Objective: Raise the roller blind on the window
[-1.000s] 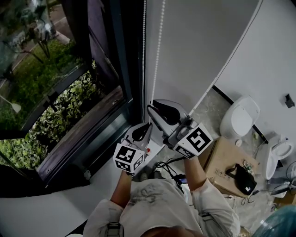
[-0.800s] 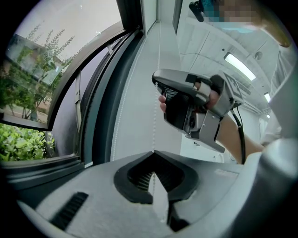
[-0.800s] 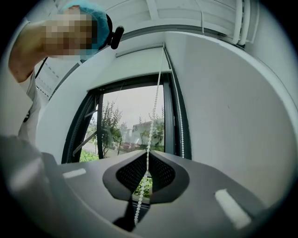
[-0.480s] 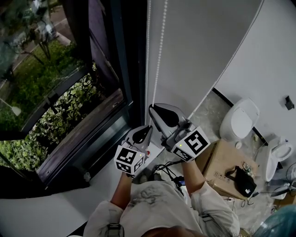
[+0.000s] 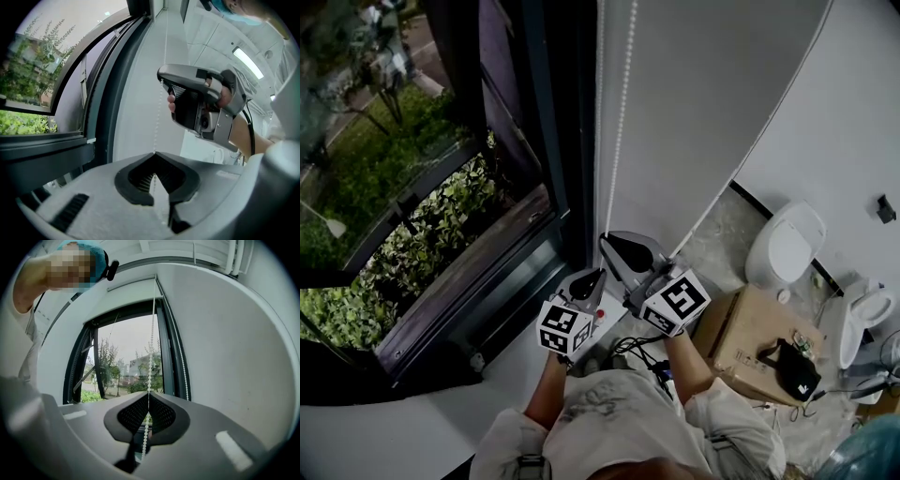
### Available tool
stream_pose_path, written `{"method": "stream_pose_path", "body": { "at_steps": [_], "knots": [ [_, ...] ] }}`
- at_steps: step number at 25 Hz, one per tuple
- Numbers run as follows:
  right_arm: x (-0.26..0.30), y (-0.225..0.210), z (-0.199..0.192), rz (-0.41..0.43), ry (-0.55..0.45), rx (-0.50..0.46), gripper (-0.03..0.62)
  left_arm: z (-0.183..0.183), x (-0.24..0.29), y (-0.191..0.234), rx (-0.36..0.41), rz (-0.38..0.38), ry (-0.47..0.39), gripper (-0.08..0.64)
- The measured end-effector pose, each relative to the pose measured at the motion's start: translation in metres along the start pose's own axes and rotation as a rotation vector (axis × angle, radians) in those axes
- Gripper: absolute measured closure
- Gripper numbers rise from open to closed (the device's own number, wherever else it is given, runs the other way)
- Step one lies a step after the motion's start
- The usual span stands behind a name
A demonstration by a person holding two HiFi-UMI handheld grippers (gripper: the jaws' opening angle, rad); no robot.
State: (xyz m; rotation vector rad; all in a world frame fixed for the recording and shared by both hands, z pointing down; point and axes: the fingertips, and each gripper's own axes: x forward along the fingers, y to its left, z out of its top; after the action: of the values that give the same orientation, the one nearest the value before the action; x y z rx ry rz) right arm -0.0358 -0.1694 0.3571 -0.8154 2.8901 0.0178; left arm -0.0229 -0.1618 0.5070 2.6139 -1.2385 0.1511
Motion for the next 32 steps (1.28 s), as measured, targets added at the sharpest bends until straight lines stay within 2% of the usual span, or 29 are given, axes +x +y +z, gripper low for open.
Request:
{"method": "stream_pose_path", "body": {
  "at_steps": [10, 19, 24, 32],
  "knots": [
    [-0.005, 0.005, -0.032, -0.006, 0.051, 0.041, 0.581, -0.032, -0.001, 0.006, -0.028, 0.002, 0.063, 0.551],
    [-0.007, 0.003, -0.035, -0.018, 0.045, 0.055, 0.581, -0.034, -0.006, 0.0, -0.005, -0.007, 0.062, 0.548],
    [-0.008, 0.002, -0.034, -0.02, 0.04, 0.052, 0.581, -0.018, -0.015, -0.002, -0.004, -0.005, 0.026, 0.528],
    [-0.008, 0.001, -0.034, -0.018, 0.043, 0.049, 0.581, 0.037, -0.036, -0.003, 0.056, 0.027, -0.069, 0.512]
  ]
}}
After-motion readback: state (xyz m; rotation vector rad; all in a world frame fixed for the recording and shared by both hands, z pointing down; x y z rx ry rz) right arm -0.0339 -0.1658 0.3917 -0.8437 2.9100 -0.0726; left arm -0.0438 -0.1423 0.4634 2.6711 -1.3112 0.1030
